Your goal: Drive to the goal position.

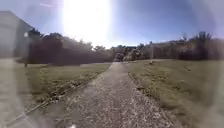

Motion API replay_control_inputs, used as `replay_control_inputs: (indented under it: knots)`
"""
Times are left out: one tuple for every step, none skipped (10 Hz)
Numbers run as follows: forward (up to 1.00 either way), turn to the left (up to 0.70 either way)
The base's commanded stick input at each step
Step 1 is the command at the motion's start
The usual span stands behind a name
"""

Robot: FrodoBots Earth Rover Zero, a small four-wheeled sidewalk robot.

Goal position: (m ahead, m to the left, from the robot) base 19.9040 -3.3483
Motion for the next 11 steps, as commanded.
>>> replay_control_inputs:
  knots:
    - [1.00,0.00]
    - [1.00,0.05]
    - [1.00,0.01]
    - [1.00,0.00]
    - [1.00,0.00]
    - [1.00,0.00]
    - [1.00,0.04]
    - [1.00,0.00]
    - [1.00,0.00]
    - [1.00,0.06]
    - [1.00,0.14]
